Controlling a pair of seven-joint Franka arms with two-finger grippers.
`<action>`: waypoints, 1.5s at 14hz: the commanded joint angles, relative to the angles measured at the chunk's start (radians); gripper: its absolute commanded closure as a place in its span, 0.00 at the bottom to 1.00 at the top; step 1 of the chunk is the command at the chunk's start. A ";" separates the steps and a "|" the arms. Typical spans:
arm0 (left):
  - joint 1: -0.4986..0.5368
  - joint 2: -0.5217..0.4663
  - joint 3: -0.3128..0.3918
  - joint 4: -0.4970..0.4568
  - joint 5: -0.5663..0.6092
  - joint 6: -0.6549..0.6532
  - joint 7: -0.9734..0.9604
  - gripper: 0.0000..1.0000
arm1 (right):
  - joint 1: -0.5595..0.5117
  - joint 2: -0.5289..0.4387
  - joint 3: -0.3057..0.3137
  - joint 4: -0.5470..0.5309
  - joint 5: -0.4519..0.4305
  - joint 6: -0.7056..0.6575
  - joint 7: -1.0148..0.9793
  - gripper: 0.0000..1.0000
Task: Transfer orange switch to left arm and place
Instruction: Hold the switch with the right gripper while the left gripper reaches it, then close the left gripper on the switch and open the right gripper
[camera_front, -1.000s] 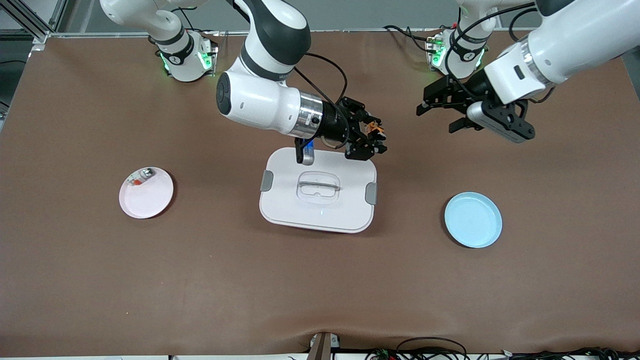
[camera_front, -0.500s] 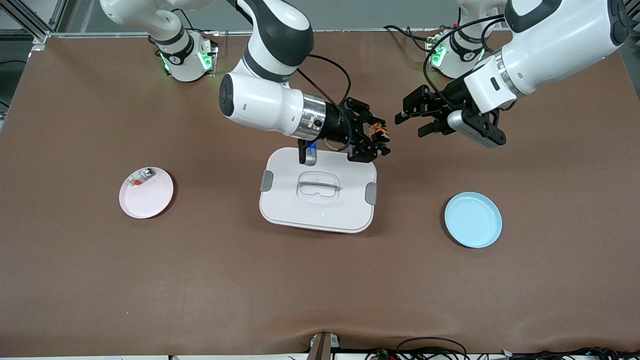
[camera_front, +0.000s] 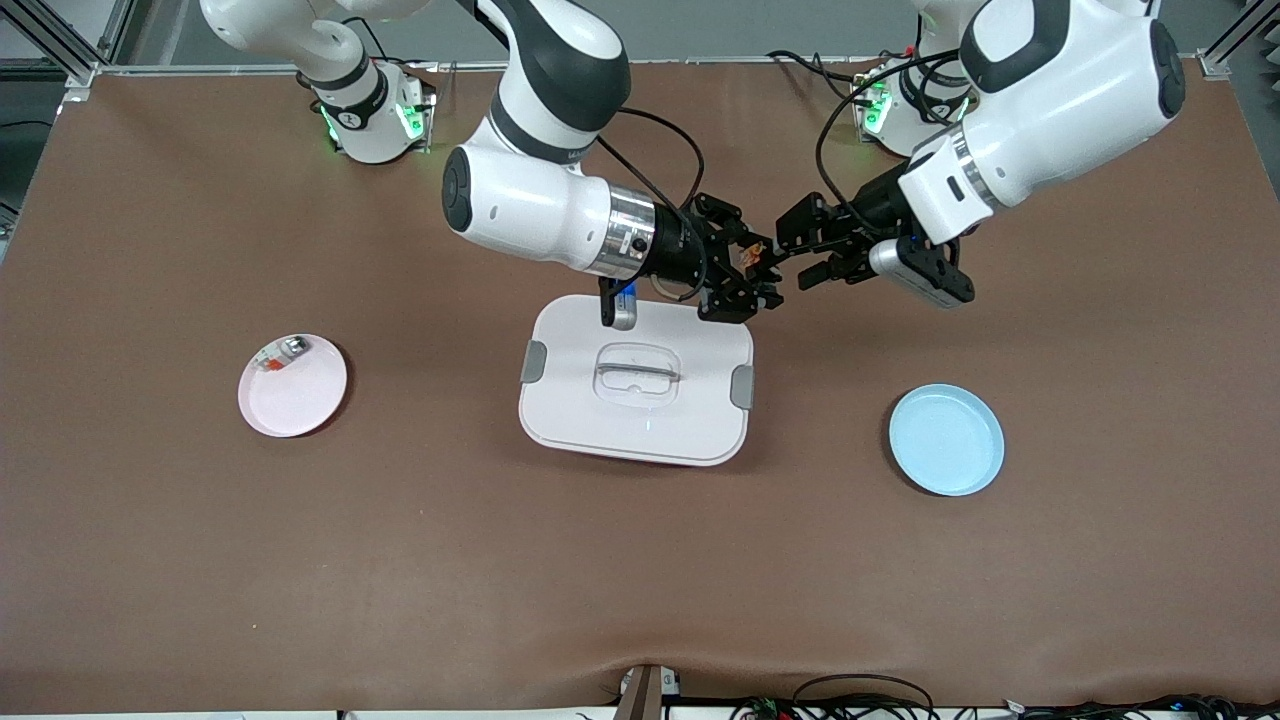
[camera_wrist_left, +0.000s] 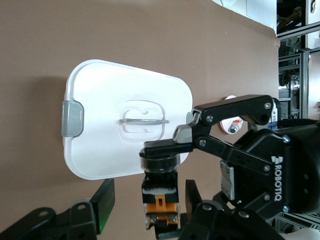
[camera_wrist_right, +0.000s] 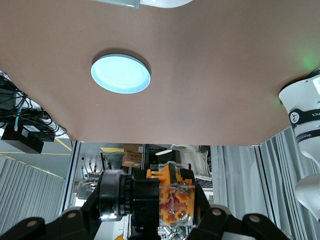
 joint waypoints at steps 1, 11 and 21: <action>0.004 0.006 -0.020 -0.010 -0.025 0.038 0.015 0.37 | 0.012 0.016 -0.011 0.032 0.023 0.001 0.013 0.85; 0.002 0.044 -0.043 -0.010 -0.025 0.061 0.013 0.93 | 0.012 0.017 -0.011 0.032 0.021 0.001 0.013 0.84; 0.015 0.087 -0.038 0.006 0.085 0.059 0.038 1.00 | 0.010 0.017 -0.013 0.030 0.020 0.001 0.012 0.00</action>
